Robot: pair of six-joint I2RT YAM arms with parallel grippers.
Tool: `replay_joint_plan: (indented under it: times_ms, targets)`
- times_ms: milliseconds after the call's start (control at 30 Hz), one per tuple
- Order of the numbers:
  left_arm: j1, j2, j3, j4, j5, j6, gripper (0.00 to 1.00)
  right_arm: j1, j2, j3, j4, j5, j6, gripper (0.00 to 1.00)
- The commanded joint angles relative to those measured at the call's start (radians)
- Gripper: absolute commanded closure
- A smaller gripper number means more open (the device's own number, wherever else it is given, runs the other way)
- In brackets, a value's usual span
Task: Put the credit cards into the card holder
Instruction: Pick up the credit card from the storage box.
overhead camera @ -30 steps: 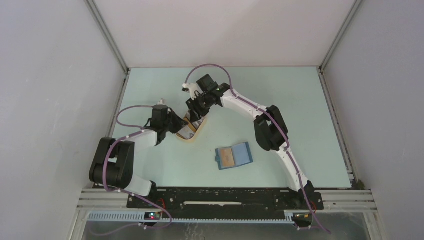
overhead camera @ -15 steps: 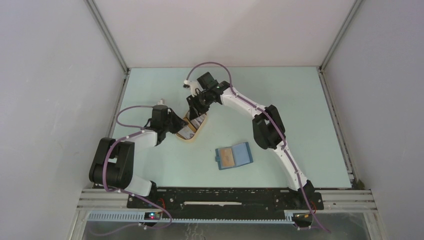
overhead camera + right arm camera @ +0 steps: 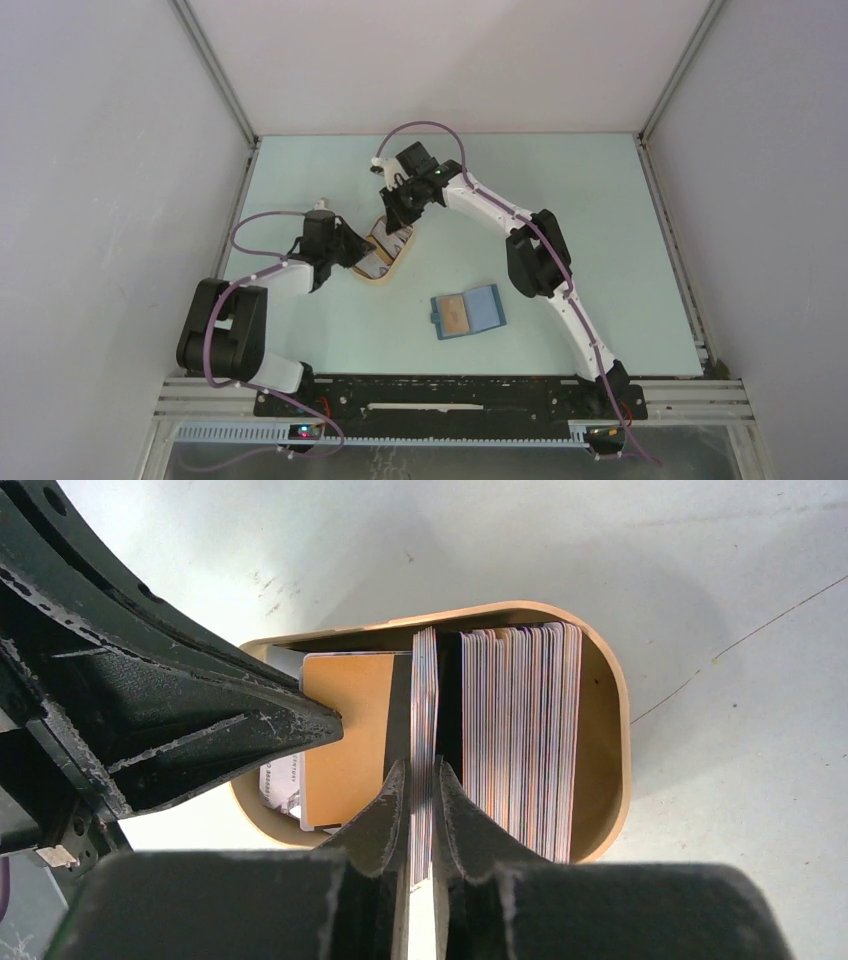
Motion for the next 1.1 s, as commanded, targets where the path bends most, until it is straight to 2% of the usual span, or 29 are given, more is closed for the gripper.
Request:
replay_joint_plan:
  times_ms: [0, 167, 300, 400, 567, 700, 867, 1067]
  targets:
    - [0.003, -0.031, -0.032, -0.051, -0.025, 0.047, 0.96, -0.016, -0.034, 0.043, -0.006, -0.018, -0.016, 0.85]
    - [0.004, -0.035, -0.033, -0.058, -0.032, 0.053, 0.96, -0.017, -0.007, 0.05, -0.017, -0.038, -0.032, 0.76]
    - [0.004, -0.034, -0.034, -0.058, -0.032, 0.056, 0.96, -0.006, 0.002, 0.053, -0.024, -0.002, -0.069, 0.65]
    - [0.004, -0.037, -0.036, -0.059, -0.032, 0.059, 0.96, -0.001, 0.005, 0.055, -0.024, 0.026, -0.093, 0.61]
    - [0.004, -0.042, -0.039, -0.062, -0.034, 0.062, 0.96, 0.01, -0.003, 0.055, -0.027, 0.096, -0.137, 0.62]
    - [0.004, -0.048, -0.041, -0.066, -0.035, 0.064, 0.95, 0.004, -0.023, 0.05, -0.019, 0.106, -0.136, 0.67]
    - [0.005, -0.05, -0.043, -0.067, -0.038, 0.066, 0.92, -0.009, -0.038, 0.039, -0.012, 0.045, -0.116, 0.76]
    - [0.006, -0.049, -0.043, -0.067, -0.027, 0.066, 0.89, -0.013, -0.038, 0.029, -0.013, -0.023, -0.11, 0.79]
